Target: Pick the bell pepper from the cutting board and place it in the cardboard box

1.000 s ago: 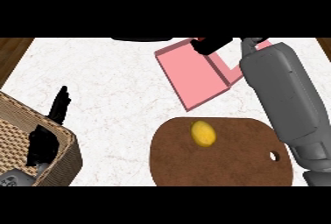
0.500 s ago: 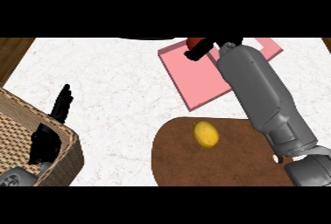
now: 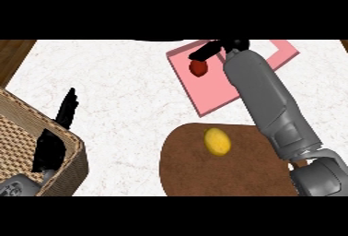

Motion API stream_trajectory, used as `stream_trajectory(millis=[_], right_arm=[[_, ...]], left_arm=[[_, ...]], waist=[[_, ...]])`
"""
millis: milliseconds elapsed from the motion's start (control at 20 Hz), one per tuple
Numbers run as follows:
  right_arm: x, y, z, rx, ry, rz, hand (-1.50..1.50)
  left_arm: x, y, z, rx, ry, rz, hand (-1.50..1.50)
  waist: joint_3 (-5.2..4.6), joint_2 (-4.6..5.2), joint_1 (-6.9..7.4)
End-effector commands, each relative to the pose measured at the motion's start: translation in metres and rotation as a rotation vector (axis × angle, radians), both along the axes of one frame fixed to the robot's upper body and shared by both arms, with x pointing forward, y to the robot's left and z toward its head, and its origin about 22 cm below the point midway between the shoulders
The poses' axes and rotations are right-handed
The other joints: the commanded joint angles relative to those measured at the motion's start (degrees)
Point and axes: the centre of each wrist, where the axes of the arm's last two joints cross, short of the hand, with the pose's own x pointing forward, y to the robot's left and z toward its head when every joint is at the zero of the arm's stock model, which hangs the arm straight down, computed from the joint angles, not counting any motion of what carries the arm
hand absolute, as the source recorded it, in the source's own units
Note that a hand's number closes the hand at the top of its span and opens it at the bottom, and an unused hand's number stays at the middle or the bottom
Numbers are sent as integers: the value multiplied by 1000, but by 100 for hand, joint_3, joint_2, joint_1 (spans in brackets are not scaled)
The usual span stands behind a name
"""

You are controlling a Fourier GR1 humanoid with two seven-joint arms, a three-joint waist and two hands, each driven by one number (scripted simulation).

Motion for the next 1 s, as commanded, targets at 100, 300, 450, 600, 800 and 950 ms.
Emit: stream_trajectory(millis=[100, 300, 450, 600, 800, 950], right_arm=[[4, -18, 11, 275, -177, -130, -150], [8, -38, 29, 445, -242, -151, -150], [9, -96, 26, 511, -275, -214, -150], [5, -131, 24, 524, -312, -300, -150], [-7, -184, 19, 535, -320, -361, -150], [-24, -248, 37, 558, -356, -366, -150]], left_arm=[[2, 9, -5, 5, 72, -16, 0], [-7, 22, -15, 2, 110, -25, 0], [-16, 15, -21, 5, 91, -23, 0], [-11, 8, -26, 5, 102, 3, 0], [-11, 30, -9, 6, 101, 11, 0], [-19, 19, -20, -6, 91, 16, 0]], waist=[[-24, 7, -86], [-29, -33, -134], [-27, -44, -148], [-28, -79, -297], [-28, -113, -307], [-25, -105, -310]])
